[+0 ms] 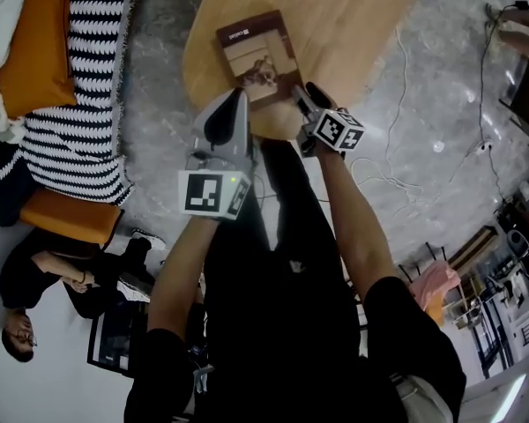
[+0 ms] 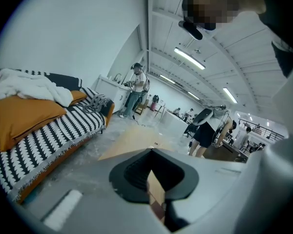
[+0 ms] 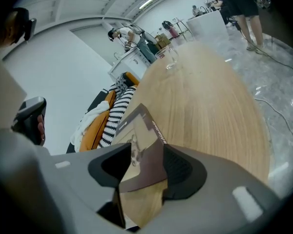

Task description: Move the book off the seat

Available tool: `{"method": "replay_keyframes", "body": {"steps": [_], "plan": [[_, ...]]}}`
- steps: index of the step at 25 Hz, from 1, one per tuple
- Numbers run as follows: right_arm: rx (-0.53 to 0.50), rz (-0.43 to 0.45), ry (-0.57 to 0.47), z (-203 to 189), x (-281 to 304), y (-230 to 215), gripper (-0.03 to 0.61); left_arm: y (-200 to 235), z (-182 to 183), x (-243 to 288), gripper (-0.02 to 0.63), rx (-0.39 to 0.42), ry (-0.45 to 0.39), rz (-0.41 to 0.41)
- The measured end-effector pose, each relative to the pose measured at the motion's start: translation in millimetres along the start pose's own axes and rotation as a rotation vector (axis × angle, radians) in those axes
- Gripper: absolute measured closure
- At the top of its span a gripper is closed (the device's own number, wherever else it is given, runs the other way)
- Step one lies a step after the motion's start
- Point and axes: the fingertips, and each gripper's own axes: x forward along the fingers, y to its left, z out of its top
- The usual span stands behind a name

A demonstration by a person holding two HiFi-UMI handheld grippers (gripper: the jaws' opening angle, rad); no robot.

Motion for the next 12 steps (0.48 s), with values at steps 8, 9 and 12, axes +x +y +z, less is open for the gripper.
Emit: {"method": "replay_keyframes", "body": {"steps": [8, 9, 12], "plan": [[-0.054, -0.074, -0.008, 6.2, -22.0, 4.3, 0.555, -18.0, 12.4, -14.3, 0.607, 0.017, -0.011, -0.003], [-0.056, -0.082, -0.013, 7.3, -25.7, 4.6, 0.564, -20.2, 14.2, -16.4, 0.607, 0.026, -0.013, -0.005], [-0.066, -0.098, -0.021, 10.5, -36.5, 8.2, 0.569, -26.6, 21.0, -22.7, 0.607, 0.048, -0.024, -0.006]]}}
